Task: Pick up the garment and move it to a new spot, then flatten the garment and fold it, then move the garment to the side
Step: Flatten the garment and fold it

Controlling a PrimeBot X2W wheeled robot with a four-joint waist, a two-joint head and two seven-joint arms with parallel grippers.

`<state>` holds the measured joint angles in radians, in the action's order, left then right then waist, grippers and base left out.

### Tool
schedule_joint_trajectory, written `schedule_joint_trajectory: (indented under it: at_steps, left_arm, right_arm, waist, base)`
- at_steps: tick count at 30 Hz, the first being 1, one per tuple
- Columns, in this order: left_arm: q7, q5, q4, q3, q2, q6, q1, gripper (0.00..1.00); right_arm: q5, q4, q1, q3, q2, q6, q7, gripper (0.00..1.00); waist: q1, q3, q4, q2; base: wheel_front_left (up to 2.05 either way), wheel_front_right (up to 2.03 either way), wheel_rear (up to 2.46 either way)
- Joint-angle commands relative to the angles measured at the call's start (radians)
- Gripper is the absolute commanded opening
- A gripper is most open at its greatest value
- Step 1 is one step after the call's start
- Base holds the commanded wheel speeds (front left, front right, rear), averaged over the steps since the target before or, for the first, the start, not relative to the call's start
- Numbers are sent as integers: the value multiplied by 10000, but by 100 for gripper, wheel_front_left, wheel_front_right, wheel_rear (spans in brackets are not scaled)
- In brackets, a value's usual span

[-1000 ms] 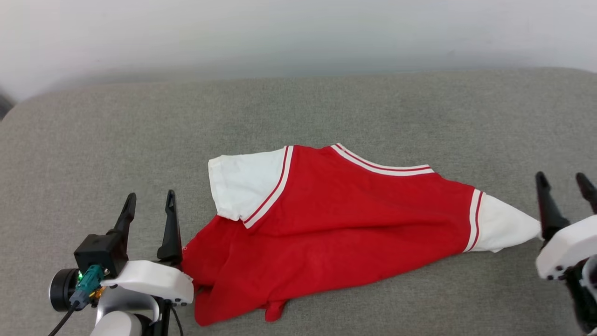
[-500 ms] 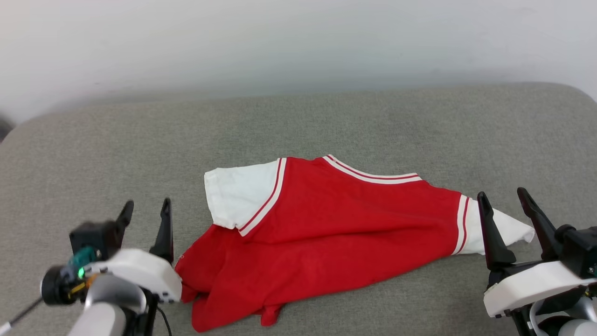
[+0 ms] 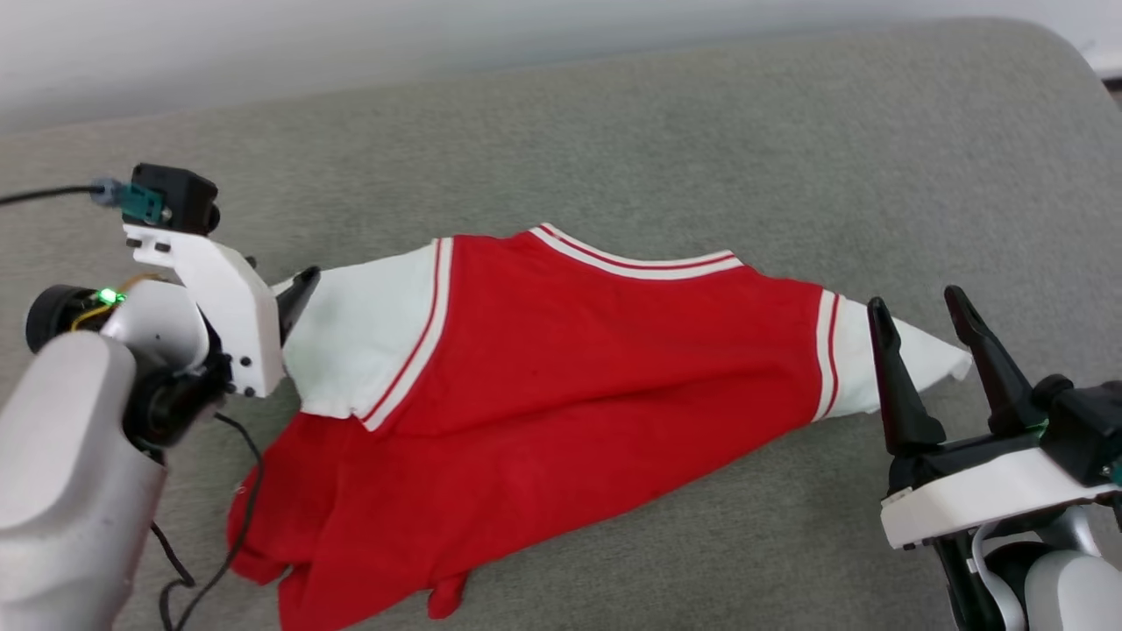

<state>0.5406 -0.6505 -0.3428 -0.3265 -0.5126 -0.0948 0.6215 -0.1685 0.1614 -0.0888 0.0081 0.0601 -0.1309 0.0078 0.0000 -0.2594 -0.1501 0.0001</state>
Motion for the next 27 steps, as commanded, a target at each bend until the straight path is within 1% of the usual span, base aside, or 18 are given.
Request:
schedule_joint_trajectory:
  at_steps: [1,5,9,10,13,14,16,18,22,27]
  left_arm:
    - [507,-144,-214,-89,-160,-74,295,100]
    - [2120,-370,-837,-345,-618,-149,866,100]
    - [3184,-443,-1349,-491,-875,-23,1125,100]
    - [3393,-484,-1467,-523,-895,-11,1066,100]
    - [3731,-633,-1749,-647,-717,57,923,100]
    - [3887,-725,-1871,-689,-622,91,791,63]
    - [4051,-893,-2036,-752,-430,126,568,0]
    - [4059,-984,-2093,-786,-296,123,396,0]
    - [3653,-930,-2062,-757,-296,101,290,0]
    - [2326,-571,-1693,-517,-441,124,561,0]
  right_arm:
    - [-83,-54,-158,45,-45,3,-91,100]
    - [-222,-212,-335,148,-84,3,-256,100]
    - [-338,-424,-440,249,-105,3,-401,100]
    - [-376,-493,-482,269,-106,3,-428,100]
    - [-452,-636,-579,254,-103,3,-528,100]
    - [-478,-686,-591,250,-107,3,-532,100]
    - [-530,-747,-596,228,-108,3,-557,100]
    - [-549,-783,-635,148,-109,3,-526,100]
    - [-600,-794,-670,-109,-109,3,-346,100]
    - [-938,-761,-727,-599,-30,3,262,100]
  waist:
    - [0,-494,-493,-1]
    - [0,-909,-835,-1]
    - [0,-1278,-1069,-1]
    - [0,-1352,-1125,-1]
    - [0,-1495,-1221,-1]
    - [0,-1522,-1241,-1]
    - [0,-1544,-1260,-1]
    - [0,-1543,-1236,-1]
    - [0,-1401,-1022,-1]
    - [0,-1050,-534,-1]
  base:
    - [0,0,0]
    - [0,0,0]
    - [0,0,0]
    - [0,0,0]
    - [0,0,0]
    - [0,0,0]
    - [0,0,0]
    - [0,0,0]
    - [0,0,0]
    - [0,0,0]
